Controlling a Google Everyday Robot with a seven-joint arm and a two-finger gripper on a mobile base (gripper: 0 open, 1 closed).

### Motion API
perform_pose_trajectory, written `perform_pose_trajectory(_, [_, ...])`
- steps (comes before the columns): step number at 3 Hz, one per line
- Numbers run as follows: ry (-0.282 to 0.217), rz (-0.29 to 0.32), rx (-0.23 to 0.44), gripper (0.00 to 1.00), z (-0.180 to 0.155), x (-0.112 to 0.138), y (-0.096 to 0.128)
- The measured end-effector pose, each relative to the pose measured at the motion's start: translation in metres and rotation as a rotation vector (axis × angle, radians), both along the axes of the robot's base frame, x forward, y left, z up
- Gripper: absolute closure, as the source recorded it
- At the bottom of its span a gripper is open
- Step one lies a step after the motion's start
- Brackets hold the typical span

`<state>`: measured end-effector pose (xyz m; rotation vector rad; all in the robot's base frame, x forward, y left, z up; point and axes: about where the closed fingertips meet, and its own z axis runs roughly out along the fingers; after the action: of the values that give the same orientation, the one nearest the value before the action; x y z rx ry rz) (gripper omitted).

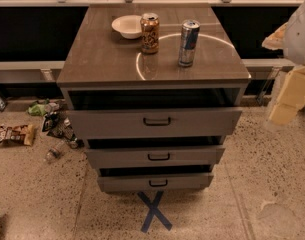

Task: Pick redbull can

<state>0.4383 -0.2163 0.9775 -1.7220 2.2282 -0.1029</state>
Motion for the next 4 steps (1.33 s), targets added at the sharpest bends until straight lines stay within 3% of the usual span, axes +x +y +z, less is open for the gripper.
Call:
perform_pose_trajectory(1, [0.000, 0.000, 0.000, 0.00, 0.000, 0.000, 0.000])
perform_pose_trajectory(2, [-0.011, -0.012, 0.068, 0.00, -0.008, 0.012, 0.006])
perform_pose_trajectory(4, [-0.103, -0.097, 0.404, 0.00, -0.047, 0.079, 0.027])
